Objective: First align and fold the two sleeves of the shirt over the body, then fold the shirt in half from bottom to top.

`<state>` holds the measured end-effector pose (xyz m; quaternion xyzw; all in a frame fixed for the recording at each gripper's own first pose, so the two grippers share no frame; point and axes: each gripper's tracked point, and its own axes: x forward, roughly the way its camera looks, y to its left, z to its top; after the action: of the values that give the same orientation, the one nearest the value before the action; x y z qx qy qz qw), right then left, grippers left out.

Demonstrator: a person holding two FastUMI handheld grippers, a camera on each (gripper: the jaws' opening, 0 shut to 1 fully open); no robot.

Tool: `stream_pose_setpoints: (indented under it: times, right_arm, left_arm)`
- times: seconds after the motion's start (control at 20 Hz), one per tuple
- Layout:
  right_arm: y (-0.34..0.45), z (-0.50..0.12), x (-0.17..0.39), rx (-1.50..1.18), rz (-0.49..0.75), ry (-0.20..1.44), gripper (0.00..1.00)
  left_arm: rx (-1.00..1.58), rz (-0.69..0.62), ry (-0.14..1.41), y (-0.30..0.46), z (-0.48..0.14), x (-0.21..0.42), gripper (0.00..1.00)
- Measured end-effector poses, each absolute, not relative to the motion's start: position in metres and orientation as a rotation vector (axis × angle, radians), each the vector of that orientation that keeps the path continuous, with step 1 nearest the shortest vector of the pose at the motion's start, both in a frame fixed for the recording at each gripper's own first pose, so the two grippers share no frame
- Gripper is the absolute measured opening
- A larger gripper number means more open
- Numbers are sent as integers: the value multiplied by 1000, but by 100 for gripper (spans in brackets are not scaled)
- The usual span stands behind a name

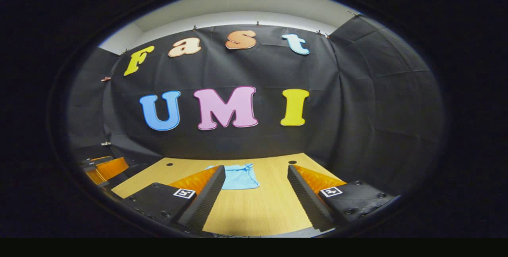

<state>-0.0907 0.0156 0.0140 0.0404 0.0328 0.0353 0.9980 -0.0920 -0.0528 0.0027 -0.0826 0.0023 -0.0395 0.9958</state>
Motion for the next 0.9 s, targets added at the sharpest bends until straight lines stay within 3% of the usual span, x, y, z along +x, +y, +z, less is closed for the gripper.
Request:
stream_pose_setpoints:
  times: [0.9]
  right_arm:
    - [64,13,-117,28,234,75,98]
  left_arm:
    - [-142,-6,40,-27,3,-127,97]
